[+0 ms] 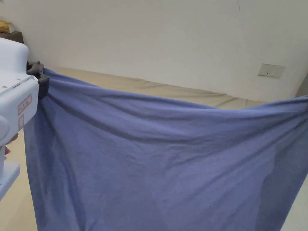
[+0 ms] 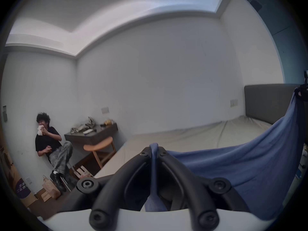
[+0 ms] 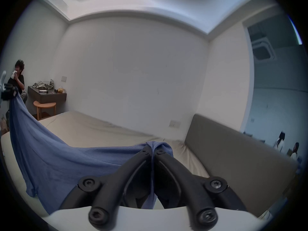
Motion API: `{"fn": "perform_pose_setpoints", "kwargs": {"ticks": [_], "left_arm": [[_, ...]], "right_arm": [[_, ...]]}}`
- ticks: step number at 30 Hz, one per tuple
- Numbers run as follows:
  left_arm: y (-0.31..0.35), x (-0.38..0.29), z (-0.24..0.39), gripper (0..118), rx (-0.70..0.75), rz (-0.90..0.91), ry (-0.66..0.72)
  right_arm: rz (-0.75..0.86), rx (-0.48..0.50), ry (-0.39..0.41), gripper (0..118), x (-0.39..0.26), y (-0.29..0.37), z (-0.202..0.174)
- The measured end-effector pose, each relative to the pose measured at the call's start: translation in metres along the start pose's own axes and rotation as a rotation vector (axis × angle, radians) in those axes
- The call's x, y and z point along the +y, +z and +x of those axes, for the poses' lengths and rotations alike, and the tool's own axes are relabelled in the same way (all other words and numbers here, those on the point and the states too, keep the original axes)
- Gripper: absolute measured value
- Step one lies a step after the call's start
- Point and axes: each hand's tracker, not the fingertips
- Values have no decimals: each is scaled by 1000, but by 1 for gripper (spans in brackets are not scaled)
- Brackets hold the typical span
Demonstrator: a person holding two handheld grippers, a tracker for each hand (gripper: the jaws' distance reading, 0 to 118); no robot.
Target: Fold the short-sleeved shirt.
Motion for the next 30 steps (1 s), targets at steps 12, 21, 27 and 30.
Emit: {"fn": "perform_pose_setpoints", "kwargs": {"ticks": [12, 21, 27, 30], "left_arm": [[44, 86, -27, 3, 41, 160, 38], [16, 139, -28, 3, 6, 179, 63], [-21, 165, -17, 3, 0, 164, 58], [-48, 176, -6, 3, -2, 146, 47]], "right_arm": [[170, -45, -52, 2, 86, 50, 41], [215, -56, -52, 2, 137, 28, 64], [170, -14, -146, 2, 154, -19, 81], [156, -28, -157, 2, 159, -54, 86]]}}
